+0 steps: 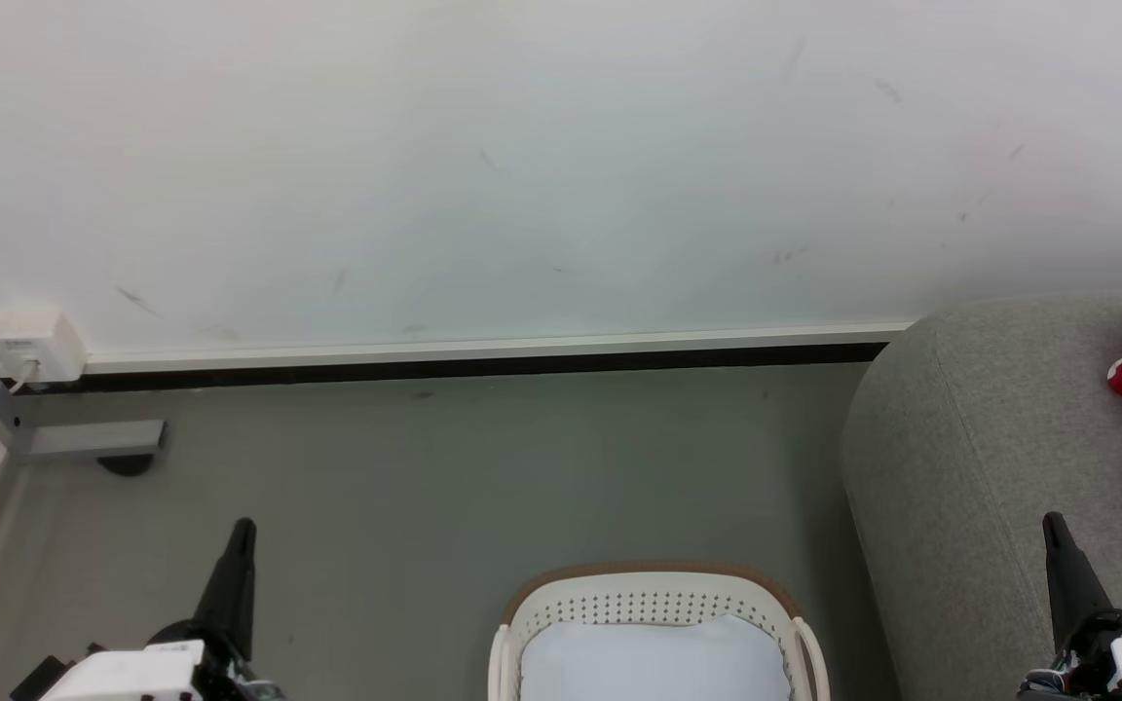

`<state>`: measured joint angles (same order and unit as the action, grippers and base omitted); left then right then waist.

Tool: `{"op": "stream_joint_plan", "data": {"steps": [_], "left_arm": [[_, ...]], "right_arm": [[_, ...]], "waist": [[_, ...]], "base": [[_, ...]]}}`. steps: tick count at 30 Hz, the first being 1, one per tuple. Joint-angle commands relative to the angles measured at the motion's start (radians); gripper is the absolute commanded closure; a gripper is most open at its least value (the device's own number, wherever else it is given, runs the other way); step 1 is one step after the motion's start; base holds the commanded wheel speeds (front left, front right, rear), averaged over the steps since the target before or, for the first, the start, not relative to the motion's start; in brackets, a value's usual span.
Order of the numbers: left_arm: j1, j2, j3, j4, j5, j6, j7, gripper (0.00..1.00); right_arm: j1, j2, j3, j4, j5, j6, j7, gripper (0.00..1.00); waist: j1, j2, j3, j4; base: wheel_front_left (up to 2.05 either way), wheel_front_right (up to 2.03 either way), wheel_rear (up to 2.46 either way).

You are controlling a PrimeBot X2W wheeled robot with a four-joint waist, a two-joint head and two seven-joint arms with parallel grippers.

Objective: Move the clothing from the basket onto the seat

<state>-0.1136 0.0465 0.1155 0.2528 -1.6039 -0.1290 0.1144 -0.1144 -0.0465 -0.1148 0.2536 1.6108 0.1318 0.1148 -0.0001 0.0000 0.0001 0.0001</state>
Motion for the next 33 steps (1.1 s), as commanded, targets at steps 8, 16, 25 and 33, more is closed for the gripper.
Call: {"op": "stream_joint_plan", "data": {"steps": [8, 16, 25, 33], "left_arm": [[-0.008, 0.007, 0.003, -0.002, -0.013, -0.005, 0.005, 1.0], [-0.008, 0.007, 0.003, -0.002, -0.013, -0.005, 0.005, 1.0], [-0.008, 0.007, 0.003, -0.002, -0.013, -0.005, 0.005, 1.0], [-0.008, 0.007, 0.003, -0.002, -0.013, -0.005, 0.005, 1.0]], "right_arm": [[-0.006, -0.007, -0.003, -0.005, 0.001, -0.002, 0.005, 1.0], [-0.006, -0.007, -0.003, -0.005, 0.001, -0.002, 0.005, 1.0], [-0.005, -0.007, -0.003, -0.005, 0.001, -0.002, 0.005, 1.0], [-0.005, -0.007, -0.003, -0.005, 0.001, -0.002, 0.004, 1.0]], "waist": [[0.0001, 0.0, 0.0, 0.0], [0.0001, 0.0, 0.0, 0.0], [0.0001, 0.0, 0.0, 0.0], [0.0001, 0.0, 0.0, 0.0]], "base": [[0.0, 0.0, 0.0], [0.0, 0.0, 0.0], [0.0, 0.0, 0.0], [0.0, 0.0, 0.0]]}}
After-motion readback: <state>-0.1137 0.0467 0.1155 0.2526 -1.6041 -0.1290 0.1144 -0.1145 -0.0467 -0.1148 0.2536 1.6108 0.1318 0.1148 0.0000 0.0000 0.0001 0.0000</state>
